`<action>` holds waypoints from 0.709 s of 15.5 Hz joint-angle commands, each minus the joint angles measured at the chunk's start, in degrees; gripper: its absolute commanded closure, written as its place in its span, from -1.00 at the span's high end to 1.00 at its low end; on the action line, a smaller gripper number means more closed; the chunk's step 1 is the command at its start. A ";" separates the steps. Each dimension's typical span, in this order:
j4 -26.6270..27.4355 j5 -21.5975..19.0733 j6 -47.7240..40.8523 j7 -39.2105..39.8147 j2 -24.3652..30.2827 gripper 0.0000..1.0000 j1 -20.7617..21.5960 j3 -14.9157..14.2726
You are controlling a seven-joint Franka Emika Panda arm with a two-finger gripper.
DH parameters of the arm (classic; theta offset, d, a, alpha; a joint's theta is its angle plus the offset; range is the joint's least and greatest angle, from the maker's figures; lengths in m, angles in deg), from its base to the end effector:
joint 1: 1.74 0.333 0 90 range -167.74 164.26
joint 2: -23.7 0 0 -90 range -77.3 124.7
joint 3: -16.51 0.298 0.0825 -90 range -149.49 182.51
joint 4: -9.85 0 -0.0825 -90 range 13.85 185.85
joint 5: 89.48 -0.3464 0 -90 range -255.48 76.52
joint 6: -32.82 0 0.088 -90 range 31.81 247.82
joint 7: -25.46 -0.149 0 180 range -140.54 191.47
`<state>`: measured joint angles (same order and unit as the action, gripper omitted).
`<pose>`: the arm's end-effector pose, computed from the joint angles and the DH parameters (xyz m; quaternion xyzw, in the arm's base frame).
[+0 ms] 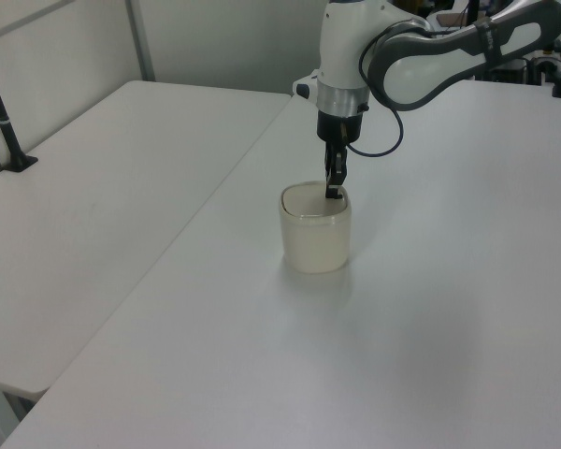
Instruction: Open the trash bin
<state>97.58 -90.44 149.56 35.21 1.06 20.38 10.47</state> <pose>0.6202 0.1885 0.3959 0.9727 0.2249 0.0572 0.0092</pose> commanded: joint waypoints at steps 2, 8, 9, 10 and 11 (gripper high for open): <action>-0.98 -0.88 -1.95 0.80 1.97 -1.00 -0.23 -0.38; -1.07 -0.62 -14.33 -0.07 10.32 -0.95 -6.28 -1.43; -0.99 -0.36 -16.36 -0.60 11.64 -0.94 -8.13 -1.43; -0.99 -0.18 -18.55 -0.78 12.87 -0.95 -9.54 -1.43; -0.99 0.08 -20.23 -0.78 14.10 -0.94 -11.20 -1.43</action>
<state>94.83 -90.44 134.24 35.16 10.56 12.99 9.11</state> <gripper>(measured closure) 0.969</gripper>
